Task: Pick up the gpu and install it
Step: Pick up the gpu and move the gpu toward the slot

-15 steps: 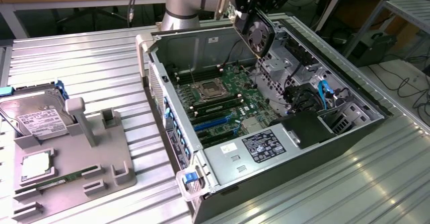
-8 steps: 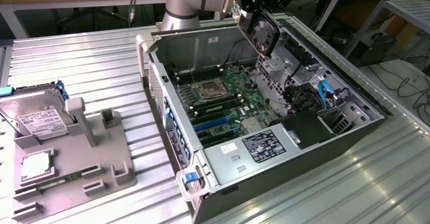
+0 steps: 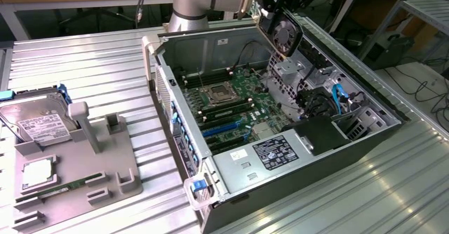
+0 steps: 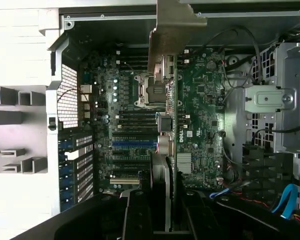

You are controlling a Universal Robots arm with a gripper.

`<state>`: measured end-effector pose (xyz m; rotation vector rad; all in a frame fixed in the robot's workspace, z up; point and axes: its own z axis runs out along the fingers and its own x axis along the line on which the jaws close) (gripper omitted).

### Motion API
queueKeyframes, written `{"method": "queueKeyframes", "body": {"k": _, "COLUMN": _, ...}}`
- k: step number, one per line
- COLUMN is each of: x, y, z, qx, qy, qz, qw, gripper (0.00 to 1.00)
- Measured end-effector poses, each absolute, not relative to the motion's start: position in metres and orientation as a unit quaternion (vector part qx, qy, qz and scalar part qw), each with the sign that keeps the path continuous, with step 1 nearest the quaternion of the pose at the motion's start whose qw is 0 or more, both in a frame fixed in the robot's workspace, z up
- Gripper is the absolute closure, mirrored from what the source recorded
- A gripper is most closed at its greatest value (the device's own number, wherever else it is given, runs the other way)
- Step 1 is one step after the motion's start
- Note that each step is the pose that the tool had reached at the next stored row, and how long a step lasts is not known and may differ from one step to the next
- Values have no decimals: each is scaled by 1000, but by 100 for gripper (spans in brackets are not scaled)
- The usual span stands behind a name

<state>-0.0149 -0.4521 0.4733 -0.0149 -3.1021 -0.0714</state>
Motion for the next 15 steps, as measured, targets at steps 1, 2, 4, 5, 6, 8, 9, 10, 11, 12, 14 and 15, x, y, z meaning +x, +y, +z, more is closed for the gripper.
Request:
{"method": "queueKeyframes", "body": {"k": 1, "x": -13, "y": -452, "z": 473, "qx": -5, "qy": -1000, "qz": -23, "qw": 19, "gripper": 73}}
{"method": "queueKeyframes", "body": {"k": 2, "x": -12, "y": -452, "z": 473, "qx": -5, "qy": -1000, "qz": -23, "qw": 19, "gripper": 73}}
{"method": "queueKeyframes", "body": {"k": 4, "x": -10, "y": -452, "z": 473, "qx": -5, "qy": -1000, "qz": -23, "qw": 19, "gripper": 73}}
{"method": "queueKeyframes", "body": {"k": 5, "x": -8, "y": -452, "z": 473, "qx": -5, "qy": -1000, "qz": -23, "qw": 19, "gripper": 73}}
{"method": "queueKeyframes", "body": {"k": 6, "x": -7, "y": -452, "z": 473, "qx": -5, "qy": -1000, "qz": -23, "qw": 19, "gripper": 73}}
{"method": "queueKeyframes", "body": {"k": 8, "x": -5, "y": -452, "z": 473, "qx": -5, "qy": -1000, "qz": -23, "qw": 19, "gripper": 73}}
{"method": "queueKeyframes", "body": {"k": 9, "x": -4, "y": -452, "z": 473, "qx": -5, "qy": -1000, "qz": -23, "qw": 19, "gripper": 73}}
{"method": "queueKeyframes", "body": {"k": 10, "x": -3, "y": -452, "z": 473, "qx": -5, "qy": -1000, "qz": -23, "qw": 18, "gripper": 73}}
{"method": "queueKeyframes", "body": {"k": 11, "x": -3, "y": -452, "z": 473, "qx": -5, "qy": -1000, "qz": -23, "qw": 16, "gripper": 73}}
{"method": "queueKeyframes", "body": {"k": 12, "x": -3, "y": -452, "z": 472, "qx": -5, "qy": -1000, "qz": -23, "qw": 15, "gripper": 73}}
{"method": "queueKeyframes", "body": {"k": 14, "x": -2, "y": -452, "z": 472, "qx": -5, "qy": -1000, "qz": -23, "qw": 12, "gripper": 73}}
{"method": "queueKeyframes", "body": {"k": 15, "x": -2, "y": -452, "z": 472, "qx": -5, "qy": -1000, "qz": -23, "qw": 12, "gripper": 73}}
